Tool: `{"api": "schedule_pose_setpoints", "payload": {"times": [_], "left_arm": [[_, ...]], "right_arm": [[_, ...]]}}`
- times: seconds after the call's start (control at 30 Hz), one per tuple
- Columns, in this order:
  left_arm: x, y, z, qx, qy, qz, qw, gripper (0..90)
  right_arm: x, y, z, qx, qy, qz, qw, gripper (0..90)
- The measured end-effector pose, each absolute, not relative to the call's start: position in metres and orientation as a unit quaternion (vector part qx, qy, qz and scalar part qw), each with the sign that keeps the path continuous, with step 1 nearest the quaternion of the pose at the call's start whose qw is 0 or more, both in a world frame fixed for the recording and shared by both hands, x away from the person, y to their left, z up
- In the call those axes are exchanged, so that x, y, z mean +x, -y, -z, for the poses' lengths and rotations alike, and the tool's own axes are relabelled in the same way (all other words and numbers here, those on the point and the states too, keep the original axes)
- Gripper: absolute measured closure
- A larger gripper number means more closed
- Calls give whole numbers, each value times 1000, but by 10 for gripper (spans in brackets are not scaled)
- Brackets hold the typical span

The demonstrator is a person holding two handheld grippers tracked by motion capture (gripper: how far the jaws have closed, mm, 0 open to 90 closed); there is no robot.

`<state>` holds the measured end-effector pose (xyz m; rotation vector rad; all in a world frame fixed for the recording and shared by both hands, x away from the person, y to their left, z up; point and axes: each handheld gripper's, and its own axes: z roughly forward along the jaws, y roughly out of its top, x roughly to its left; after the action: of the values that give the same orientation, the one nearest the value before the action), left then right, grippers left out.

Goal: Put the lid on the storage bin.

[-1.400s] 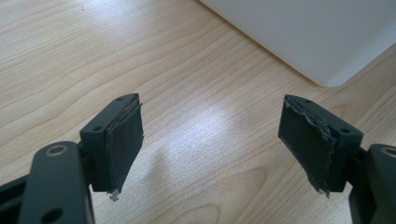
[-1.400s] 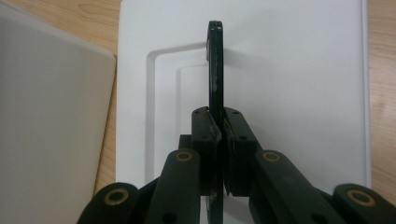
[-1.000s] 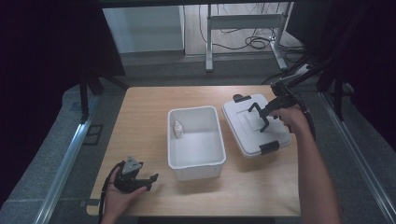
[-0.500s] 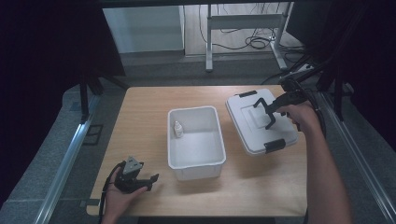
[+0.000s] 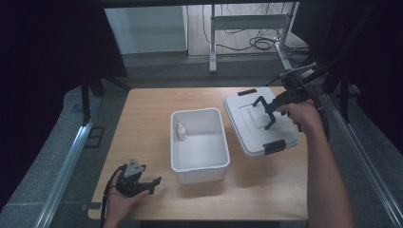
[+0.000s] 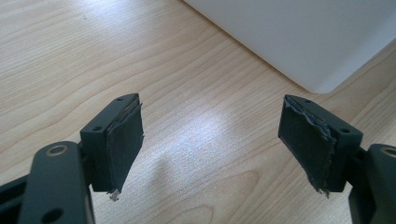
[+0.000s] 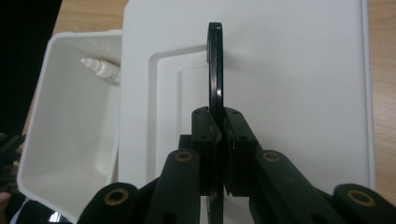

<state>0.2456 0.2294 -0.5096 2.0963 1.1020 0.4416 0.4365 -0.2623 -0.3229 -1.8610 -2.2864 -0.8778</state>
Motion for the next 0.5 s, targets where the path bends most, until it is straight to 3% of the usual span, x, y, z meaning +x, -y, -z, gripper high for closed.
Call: {"api": "schedule_pose_setpoints", "payload": {"times": [0.5], "left_arm": [[246,-228,509,814,-424,-170,359,223]], "right_arm": [[423,244,307,-612,732,298,29,853]]}}
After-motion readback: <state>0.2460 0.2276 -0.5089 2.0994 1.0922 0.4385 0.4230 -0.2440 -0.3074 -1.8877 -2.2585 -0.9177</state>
